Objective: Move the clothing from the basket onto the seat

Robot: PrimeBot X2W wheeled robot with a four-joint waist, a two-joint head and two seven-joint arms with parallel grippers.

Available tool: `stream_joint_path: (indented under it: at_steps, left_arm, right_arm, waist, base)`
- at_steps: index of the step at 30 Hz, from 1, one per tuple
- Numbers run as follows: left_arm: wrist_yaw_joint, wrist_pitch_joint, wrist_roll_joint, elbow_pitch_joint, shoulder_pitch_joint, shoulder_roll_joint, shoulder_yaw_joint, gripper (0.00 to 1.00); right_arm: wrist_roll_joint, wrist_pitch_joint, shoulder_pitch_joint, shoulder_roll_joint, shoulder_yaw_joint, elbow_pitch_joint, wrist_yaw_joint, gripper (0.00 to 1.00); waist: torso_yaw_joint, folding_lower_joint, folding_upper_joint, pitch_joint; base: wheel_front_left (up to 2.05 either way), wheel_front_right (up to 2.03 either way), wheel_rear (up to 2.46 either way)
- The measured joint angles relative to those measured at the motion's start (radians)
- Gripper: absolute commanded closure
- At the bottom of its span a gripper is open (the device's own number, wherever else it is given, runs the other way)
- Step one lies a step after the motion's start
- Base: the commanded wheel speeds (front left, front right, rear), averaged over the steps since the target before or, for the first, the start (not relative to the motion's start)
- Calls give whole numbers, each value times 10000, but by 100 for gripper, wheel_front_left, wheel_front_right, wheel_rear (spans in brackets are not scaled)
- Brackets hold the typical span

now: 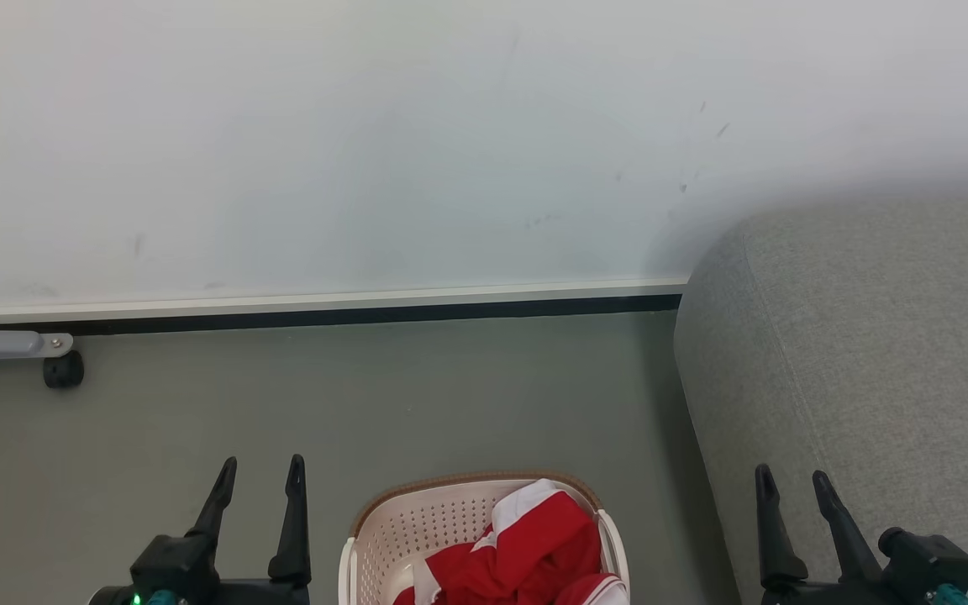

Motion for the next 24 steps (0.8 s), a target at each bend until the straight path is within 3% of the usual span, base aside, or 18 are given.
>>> stream_joint_path:
  at_steps: [14,24]
  left_arm:
    - [161,-504,1666,36,40,-10,-224,0]
    - [73,-504,1749,244,49,-73,-171,0]
  right_arm:
    - [-1825,-525,36,-138,368,-238,-234,0]
    - [-1868,-525,47,-138,314,-251,-251,0]
  waist:
    - [-12,0,0,6]
    - [-21,0,0,13]
  base:
    - [0,0,0]
    - [0,0,0]
